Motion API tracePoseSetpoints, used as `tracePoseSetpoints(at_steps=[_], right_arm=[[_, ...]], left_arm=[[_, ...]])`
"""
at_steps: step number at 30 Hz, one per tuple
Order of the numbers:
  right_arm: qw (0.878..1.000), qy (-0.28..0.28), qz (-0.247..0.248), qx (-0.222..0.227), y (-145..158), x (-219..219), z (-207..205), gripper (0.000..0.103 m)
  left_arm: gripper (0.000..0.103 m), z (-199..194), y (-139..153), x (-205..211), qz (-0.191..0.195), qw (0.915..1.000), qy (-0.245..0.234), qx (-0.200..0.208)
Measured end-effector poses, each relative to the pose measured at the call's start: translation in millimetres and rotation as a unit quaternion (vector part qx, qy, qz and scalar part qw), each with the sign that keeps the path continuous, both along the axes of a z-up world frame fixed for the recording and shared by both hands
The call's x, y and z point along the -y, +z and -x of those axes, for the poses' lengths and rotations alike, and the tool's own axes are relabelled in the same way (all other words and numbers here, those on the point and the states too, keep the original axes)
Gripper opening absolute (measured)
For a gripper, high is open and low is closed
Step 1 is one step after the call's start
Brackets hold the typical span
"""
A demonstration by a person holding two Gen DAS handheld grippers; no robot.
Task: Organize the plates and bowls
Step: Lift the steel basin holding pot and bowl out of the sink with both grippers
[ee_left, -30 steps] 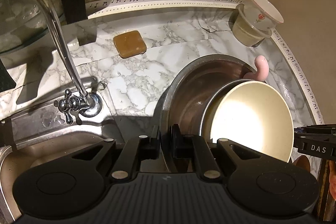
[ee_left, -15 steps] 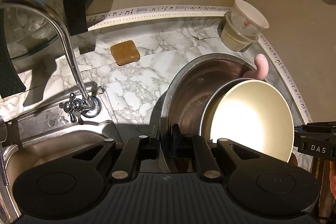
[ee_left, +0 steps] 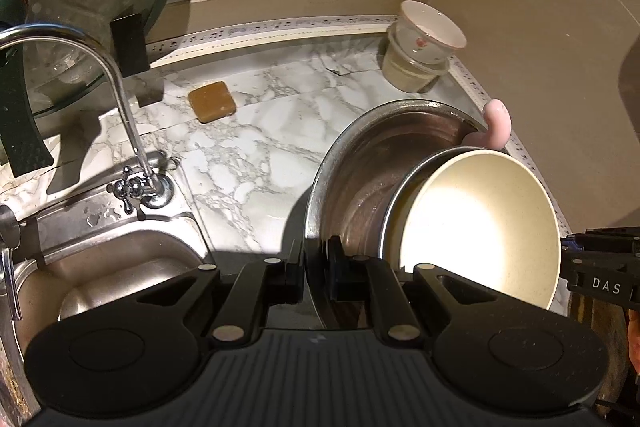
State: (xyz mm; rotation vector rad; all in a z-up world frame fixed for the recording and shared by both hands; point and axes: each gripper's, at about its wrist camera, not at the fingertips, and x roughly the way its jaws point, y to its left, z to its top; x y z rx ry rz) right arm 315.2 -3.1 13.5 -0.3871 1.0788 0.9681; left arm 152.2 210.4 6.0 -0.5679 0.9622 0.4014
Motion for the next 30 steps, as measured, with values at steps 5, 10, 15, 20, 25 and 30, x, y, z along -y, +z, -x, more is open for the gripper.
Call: tracePoseSetpoints(at_steps=[5, 10, 15, 20, 25, 30], right_arm=[[1.000, -0.005, 0.003, 0.006, 8, 22, 7, 0.013], [1.000, -0.021, 0.003, 0.002, 11, 42, 9, 0.013], [0.999, -0.033, 0.007, -0.002, 9, 59, 13, 0.013], [0.999, -0.046, 0.011, -0.009, 6, 75, 17, 0.013], [0.998, -0.053, 0.019, -0.014, 2, 88, 23, 0.013], [0.998, -0.059, 0.028, -0.025, -6, 101, 29, 0.013]], left_arm=[[0.010, 1, 8, 17, 0.002, 0.9999, -0.017, 0.002], [0.010, -1, 11, 35, 0.000, 0.9994, -0.035, -0.001], [0.010, -4, 9, 50, 0.003, 0.9986, -0.052, -0.008], [0.010, -5, 4, 64, 0.006, 0.9976, -0.068, -0.014], [0.010, -5, -2, 75, 0.011, 0.9964, -0.081, -0.023], [0.010, -2, -10, 87, 0.015, 0.9948, -0.094, -0.034]])
